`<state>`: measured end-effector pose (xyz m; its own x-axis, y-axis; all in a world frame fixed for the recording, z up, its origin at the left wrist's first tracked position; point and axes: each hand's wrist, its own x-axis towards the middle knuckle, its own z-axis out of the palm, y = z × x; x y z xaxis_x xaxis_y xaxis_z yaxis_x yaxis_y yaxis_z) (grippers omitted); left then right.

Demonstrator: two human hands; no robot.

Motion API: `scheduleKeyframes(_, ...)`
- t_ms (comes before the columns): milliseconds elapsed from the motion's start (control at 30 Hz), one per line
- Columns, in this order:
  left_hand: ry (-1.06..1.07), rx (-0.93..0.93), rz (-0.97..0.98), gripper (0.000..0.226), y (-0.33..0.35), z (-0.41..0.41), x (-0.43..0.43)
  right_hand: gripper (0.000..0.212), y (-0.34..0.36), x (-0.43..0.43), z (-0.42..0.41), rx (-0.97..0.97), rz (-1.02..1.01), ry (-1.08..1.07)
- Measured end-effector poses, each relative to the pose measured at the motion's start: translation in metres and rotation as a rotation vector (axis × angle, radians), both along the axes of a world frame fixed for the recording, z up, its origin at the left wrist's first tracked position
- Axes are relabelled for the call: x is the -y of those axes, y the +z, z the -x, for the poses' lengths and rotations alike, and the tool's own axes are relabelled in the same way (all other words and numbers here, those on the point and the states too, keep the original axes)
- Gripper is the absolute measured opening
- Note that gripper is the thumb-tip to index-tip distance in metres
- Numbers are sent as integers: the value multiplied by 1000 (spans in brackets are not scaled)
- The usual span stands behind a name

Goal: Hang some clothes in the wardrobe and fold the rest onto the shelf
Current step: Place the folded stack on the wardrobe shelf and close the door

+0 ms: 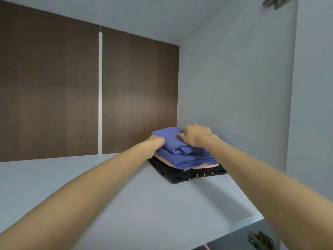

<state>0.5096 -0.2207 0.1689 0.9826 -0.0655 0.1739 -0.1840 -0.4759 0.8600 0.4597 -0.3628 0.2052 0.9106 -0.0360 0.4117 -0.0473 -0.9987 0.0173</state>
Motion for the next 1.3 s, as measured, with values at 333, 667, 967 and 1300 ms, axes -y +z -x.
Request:
scheduleKeyframes(333, 65, 457, -36, 40, 34, 119, -27, 31, 10, 4, 90, 383, -465, 372)
scheduleKeyframes(667, 108, 668, -52, 38, -17, 277, -38, 31, -59, 1, 210, 436, -773, 617)
scheduleKeyframes(967, 162, 629, -104, 38, -65, 405, -66, 35, -108, -31, 317, 389, -861, 765)
scheduleKeyframes(1300, 217, 571, -109, 38, -109, 542, -116, 33, -155, -73, 448, 277, -939, 810)
